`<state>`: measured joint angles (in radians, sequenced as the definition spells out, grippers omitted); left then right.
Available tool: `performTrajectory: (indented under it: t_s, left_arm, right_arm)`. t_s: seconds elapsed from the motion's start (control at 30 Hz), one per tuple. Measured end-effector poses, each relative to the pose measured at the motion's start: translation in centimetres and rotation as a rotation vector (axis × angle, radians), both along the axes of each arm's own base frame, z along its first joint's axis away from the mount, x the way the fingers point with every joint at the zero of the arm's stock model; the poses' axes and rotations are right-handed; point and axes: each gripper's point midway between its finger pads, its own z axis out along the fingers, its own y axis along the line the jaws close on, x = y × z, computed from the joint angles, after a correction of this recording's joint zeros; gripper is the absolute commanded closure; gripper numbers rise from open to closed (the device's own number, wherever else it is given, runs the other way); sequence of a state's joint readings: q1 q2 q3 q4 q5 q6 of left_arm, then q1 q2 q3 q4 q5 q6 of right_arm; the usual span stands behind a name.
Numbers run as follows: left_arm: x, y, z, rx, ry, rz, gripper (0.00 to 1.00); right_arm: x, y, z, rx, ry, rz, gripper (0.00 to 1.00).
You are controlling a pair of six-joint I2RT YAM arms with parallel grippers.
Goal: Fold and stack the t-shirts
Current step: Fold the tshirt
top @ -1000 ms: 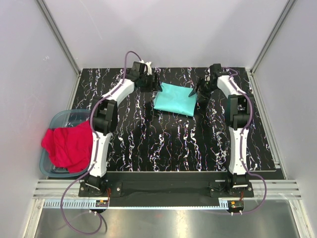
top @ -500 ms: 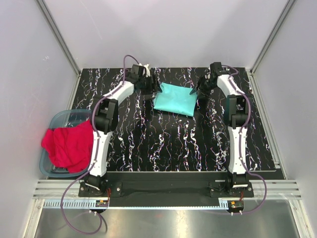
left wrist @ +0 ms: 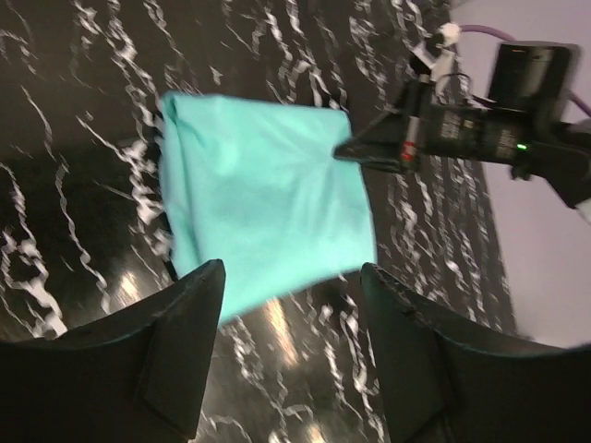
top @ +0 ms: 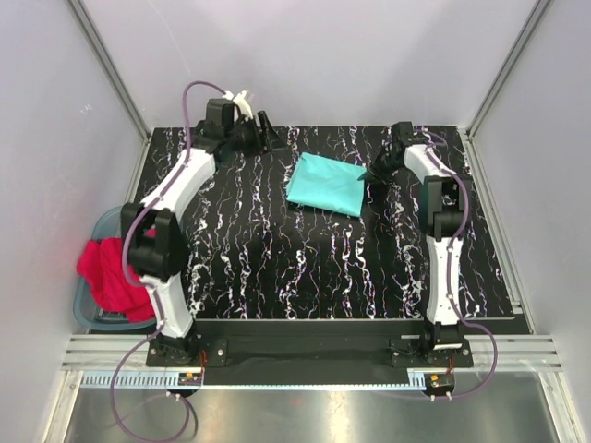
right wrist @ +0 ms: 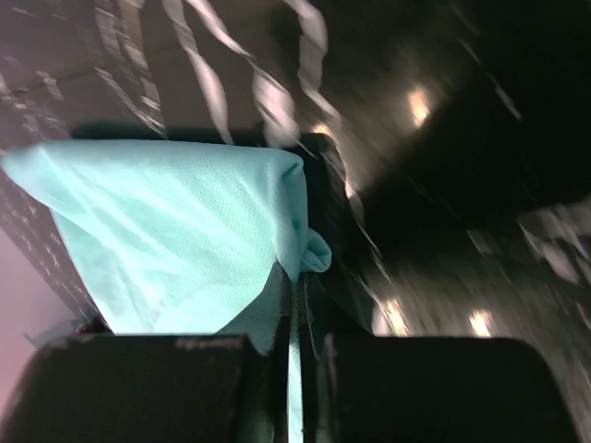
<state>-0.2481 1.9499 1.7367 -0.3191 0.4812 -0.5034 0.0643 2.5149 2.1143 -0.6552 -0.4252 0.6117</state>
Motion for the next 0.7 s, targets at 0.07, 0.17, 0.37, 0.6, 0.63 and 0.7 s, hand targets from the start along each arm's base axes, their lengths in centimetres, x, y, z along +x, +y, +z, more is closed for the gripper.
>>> performTrajectory:
  t_s: [0.07, 0.17, 0.37, 0.6, 0.63, 0.7]
  left_arm:
    - [-2.4, -0.1, 1.1, -0.02, 0.003, -0.016, 0.38]
    - [-6.1, -0.1, 1.1, -0.025, 0.029, -0.039, 0.38]
    - [-13.1, -0.3, -0.4, -0.007, 0.095, -0.09, 0.32]
    - [-14.4, -1.7, -1.8, 0.043, 0.096, -0.167, 0.31]
    - [-13.7, -1.9, -2.3, 0.053, 0.105, -0.172, 0.31]
    - [-12.0, -2.5, -3.3, 0.07, 0.119, -0.177, 0.34]
  right_arm:
    - [-1.8, -0.9, 0.1, -0.019, 0.052, -0.078, 1.0]
    - [-4.3, -2.9, 0.6, -0.055, 0.116, -0.205, 1.0]
    - [-6.7, -5.5, 2.9, -0.081, 0.123, -0.275, 1.0]
    - [-11.1, -3.5, 1.4, -0.055, 0.127, -0.064, 1.0]
    - [-11.9, -3.1, 1.0, -0.042, 0.138, -0.035, 1.0]
    - [-13.3, -2.5, 0.6, -0.015, 0.153, 0.01, 1.0]
